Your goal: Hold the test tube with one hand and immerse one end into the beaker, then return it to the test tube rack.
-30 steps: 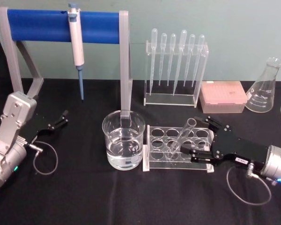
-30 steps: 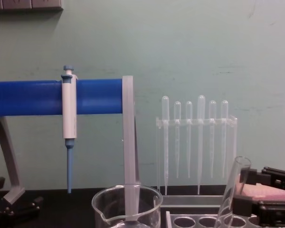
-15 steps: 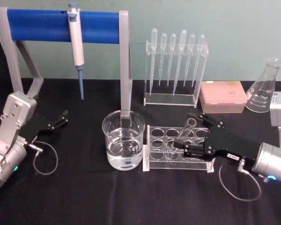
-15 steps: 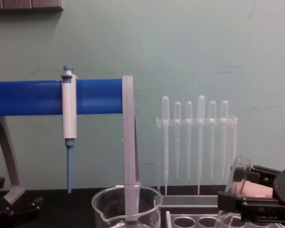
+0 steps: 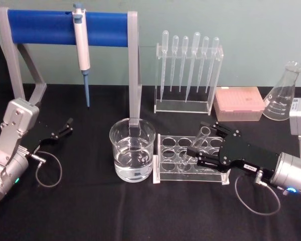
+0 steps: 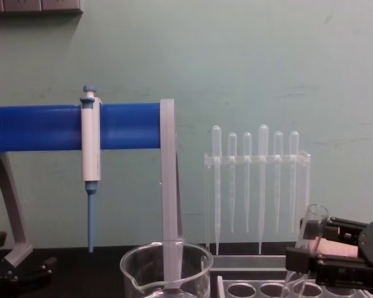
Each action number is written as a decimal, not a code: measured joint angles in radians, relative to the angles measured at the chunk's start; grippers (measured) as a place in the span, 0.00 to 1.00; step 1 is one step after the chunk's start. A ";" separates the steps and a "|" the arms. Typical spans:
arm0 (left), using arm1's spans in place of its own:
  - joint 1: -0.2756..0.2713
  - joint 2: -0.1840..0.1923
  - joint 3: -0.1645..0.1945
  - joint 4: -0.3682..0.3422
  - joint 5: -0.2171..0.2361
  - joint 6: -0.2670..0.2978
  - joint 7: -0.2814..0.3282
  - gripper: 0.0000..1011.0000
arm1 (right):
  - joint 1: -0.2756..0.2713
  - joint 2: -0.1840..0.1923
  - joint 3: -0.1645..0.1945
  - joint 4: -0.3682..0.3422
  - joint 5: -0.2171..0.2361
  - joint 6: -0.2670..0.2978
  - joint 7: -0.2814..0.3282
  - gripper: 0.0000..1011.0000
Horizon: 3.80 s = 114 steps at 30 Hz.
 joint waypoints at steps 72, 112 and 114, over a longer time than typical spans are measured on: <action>0.000 0.000 0.000 0.000 0.000 0.000 0.000 0.99 | 0.245 0.072 -0.061 -0.275 0.024 0.344 -0.058 0.23; 0.000 0.000 0.000 0.000 0.000 0.000 0.000 0.99 | 0.331 -0.100 -0.234 -0.047 -0.064 0.200 -0.058 0.23; 0.000 0.000 0.000 0.000 0.000 0.000 0.000 0.99 | 0.327 -0.108 -0.234 -0.034 -0.074 0.185 -0.057 0.23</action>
